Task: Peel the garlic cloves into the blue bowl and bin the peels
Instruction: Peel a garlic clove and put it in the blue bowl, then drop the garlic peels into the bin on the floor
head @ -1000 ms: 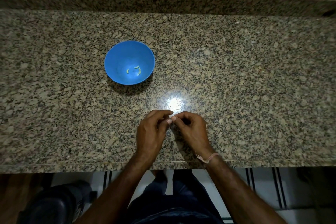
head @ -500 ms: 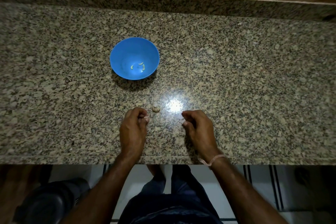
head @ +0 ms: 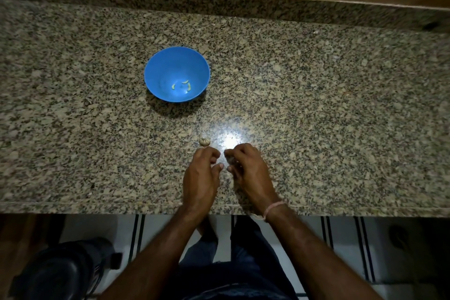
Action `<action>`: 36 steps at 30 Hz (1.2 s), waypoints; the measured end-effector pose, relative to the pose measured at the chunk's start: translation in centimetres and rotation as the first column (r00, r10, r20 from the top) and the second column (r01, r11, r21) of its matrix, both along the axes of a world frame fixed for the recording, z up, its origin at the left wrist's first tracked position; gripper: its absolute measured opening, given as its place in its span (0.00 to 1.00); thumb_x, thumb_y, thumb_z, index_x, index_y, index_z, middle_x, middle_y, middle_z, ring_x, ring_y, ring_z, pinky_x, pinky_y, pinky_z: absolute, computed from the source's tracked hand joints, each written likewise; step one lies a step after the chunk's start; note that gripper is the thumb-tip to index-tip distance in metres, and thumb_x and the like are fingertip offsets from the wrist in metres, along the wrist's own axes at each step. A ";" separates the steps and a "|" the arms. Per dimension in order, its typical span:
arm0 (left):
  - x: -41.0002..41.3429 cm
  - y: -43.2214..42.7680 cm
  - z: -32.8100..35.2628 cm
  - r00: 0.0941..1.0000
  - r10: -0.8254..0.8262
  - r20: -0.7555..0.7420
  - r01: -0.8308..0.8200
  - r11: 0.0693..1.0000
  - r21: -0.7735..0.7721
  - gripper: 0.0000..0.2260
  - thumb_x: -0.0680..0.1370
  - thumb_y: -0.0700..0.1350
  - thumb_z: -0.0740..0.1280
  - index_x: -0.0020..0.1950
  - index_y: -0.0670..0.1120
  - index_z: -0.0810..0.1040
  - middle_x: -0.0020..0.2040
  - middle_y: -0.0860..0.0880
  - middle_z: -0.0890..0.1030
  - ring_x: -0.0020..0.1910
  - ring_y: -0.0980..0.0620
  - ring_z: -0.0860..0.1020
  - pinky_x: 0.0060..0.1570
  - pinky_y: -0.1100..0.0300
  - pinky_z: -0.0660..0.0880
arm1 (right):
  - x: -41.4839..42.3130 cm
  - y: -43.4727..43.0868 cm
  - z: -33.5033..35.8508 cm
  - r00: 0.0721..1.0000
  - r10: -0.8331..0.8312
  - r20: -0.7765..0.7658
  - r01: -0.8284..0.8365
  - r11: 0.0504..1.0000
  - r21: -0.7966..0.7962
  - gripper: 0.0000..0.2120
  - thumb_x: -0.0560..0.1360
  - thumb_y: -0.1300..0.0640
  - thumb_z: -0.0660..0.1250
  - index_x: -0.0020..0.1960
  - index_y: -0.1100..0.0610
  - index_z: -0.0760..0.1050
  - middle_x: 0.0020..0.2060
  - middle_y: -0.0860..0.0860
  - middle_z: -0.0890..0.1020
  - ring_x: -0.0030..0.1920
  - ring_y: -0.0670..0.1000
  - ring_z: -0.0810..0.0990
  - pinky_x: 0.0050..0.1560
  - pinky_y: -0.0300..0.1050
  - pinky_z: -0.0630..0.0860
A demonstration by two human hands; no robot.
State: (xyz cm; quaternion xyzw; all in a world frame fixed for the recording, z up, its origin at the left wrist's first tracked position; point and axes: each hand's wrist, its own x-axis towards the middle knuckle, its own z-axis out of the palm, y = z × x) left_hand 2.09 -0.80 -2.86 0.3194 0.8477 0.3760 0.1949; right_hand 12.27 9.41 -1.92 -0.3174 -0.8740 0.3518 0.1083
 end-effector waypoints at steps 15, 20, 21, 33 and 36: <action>2.8 -3.0 1.6 0.934 0.351 -0.058 -0.354 0.934 -0.046 0.08 0.77 0.44 0.75 0.53 0.54 0.80 0.51 0.58 0.75 0.47 0.57 0.79 0.43 0.55 0.79 | -2.0 1.5 2.0 0.995 -0.101 -0.014 0.058 0.673 -0.737 0.03 0.80 0.67 0.70 0.47 0.63 0.82 0.39 0.54 0.85 0.41 0.52 0.84 0.44 0.46 0.83; 2.5 -8.4 2.6 0.816 0.575 -0.069 -0.577 0.816 -0.022 0.07 0.78 0.42 0.72 0.53 0.52 0.81 0.50 0.55 0.77 0.46 0.54 0.79 0.44 0.56 0.78 | -5.1 -3.1 4.5 0.999 0.035 -0.027 -0.041 0.498 -0.866 0.06 0.82 0.67 0.67 0.46 0.62 0.79 0.32 0.52 0.80 0.30 0.46 0.78 0.32 0.38 0.76; 2.3 -10.2 2.8 0.776 0.626 -0.079 -0.630 0.776 -0.028 0.07 0.78 0.43 0.72 0.53 0.53 0.81 0.51 0.55 0.78 0.46 0.54 0.79 0.43 0.57 0.77 | -6.0 -4.7 4.7 0.995 0.095 -0.038 -0.081 0.495 -0.865 0.07 0.82 0.67 0.67 0.45 0.61 0.80 0.32 0.52 0.80 0.31 0.48 0.78 0.33 0.39 0.77; 4.7 -38.9 1.1 0.200 0.978 0.051 -0.980 0.200 0.011 0.09 0.77 0.45 0.76 0.54 0.54 0.80 0.49 0.56 0.80 0.46 0.54 0.80 0.47 0.58 0.77 | -12.0 -33.5 1.8 0.835 0.551 -0.006 -0.280 0.416 -0.865 0.04 0.81 0.67 0.68 0.47 0.64 0.80 0.38 0.56 0.79 0.40 0.51 0.77 0.44 0.42 0.79; 6.0 -46.5 -0.9 0.116 0.993 0.028 -0.992 0.117 -0.045 0.08 0.77 0.45 0.75 0.55 0.52 0.81 0.50 0.56 0.79 0.47 0.53 0.80 0.48 0.57 0.77 | -12.4 -41.4 -0.3 0.794 0.607 0.027 -0.285 0.411 -0.866 0.09 0.80 0.69 0.68 0.43 0.60 0.80 0.34 0.54 0.79 0.38 0.51 0.76 0.44 0.44 0.78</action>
